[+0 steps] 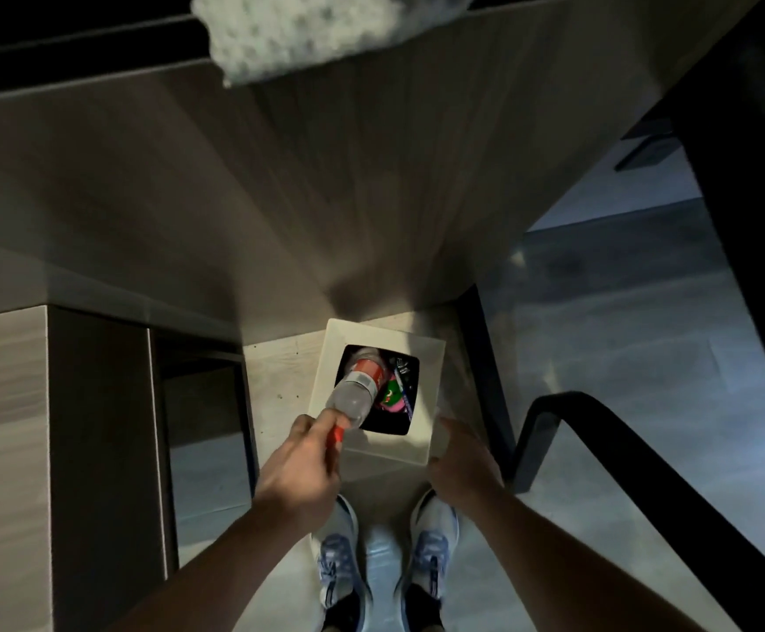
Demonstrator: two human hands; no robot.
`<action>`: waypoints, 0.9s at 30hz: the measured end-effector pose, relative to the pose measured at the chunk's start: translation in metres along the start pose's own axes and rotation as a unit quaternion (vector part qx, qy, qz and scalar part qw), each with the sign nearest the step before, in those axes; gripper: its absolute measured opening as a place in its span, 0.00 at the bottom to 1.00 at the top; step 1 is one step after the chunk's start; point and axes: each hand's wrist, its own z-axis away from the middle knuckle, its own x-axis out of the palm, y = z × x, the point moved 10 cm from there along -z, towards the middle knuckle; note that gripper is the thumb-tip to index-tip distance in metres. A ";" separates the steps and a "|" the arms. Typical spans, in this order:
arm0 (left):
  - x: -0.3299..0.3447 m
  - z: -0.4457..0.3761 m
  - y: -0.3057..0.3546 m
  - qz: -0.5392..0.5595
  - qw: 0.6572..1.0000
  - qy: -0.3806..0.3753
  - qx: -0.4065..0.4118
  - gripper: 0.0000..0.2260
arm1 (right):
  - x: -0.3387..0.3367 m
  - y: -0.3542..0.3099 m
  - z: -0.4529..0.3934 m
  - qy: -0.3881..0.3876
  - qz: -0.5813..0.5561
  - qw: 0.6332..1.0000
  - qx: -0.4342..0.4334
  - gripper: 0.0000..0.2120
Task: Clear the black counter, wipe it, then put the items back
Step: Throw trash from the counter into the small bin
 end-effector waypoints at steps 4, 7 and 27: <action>0.019 -0.023 0.015 -0.012 1.000 0.002 0.011 0.19 | -0.014 0.011 -0.004 -0.003 0.024 1.000 -0.008 0.28; 0.040 -0.049 0.019 -0.060 0.998 -0.037 -0.002 0.21 | -0.020 0.019 -0.012 0.003 0.023 1.000 -0.005 0.29; -0.011 0.027 0.038 -0.176 0.976 -0.127 0.003 0.27 | -0.029 0.013 0.079 -0.014 0.057 0.996 -0.067 0.34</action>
